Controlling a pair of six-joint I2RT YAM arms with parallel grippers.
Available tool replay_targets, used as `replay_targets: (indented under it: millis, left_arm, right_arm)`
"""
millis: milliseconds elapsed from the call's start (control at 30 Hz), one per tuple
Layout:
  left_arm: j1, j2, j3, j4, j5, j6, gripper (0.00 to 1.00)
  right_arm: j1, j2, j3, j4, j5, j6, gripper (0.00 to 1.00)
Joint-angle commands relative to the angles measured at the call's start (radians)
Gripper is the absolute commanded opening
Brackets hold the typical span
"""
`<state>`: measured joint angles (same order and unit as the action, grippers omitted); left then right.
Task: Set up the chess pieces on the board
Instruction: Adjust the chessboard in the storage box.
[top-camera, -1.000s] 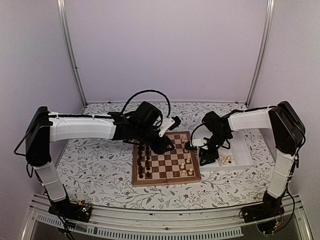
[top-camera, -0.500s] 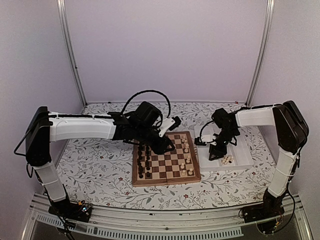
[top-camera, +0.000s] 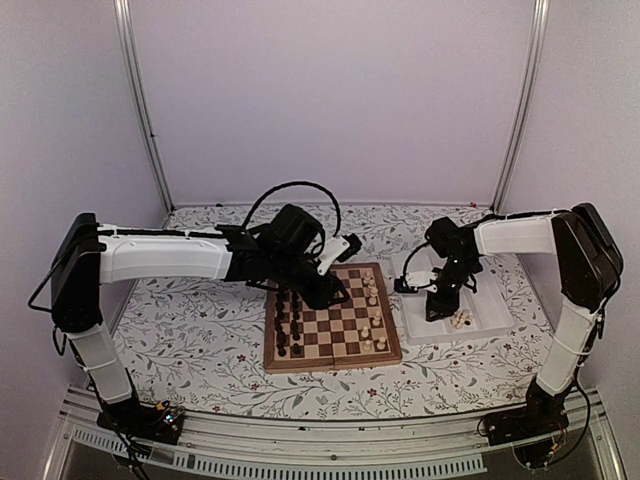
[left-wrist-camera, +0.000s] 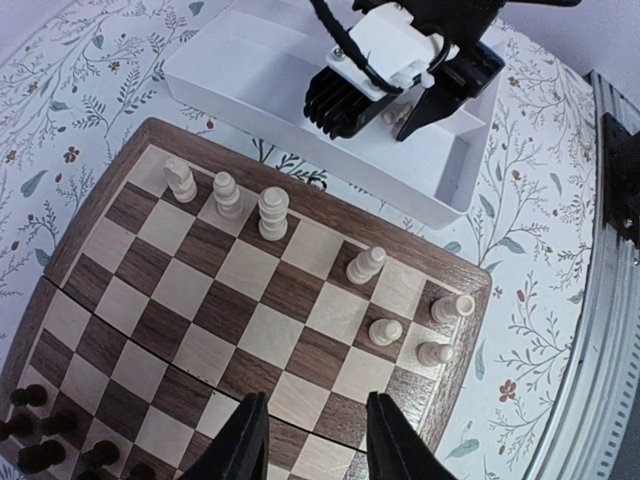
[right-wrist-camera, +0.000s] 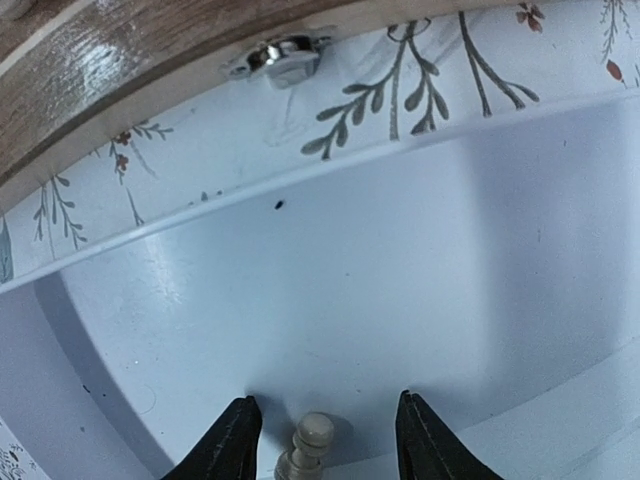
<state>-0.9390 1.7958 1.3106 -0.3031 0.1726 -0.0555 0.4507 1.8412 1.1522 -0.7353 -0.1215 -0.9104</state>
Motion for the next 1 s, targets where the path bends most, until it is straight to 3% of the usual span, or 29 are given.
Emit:
replay_targets:
  millis: [0, 800, 967]
  left_arm:
    - [0.012, -0.011, -0.015, 0.024, 0.009, 0.001, 0.36]
    - [0.014, -0.055, -0.101, 0.078, 0.017, 0.023, 0.36]
    - [0.014, -0.066, -0.115, 0.082, 0.016, 0.018, 0.37]
  right_arm:
    - [-0.001, -0.037, 0.001, -0.047, 0.097, 0.047, 0.49]
    - [0.0, -0.052, -0.036, -0.166, 0.271, 0.158, 0.43]
    - [0.001, -0.06, -0.066, -0.167, 0.279, 0.173, 0.37]
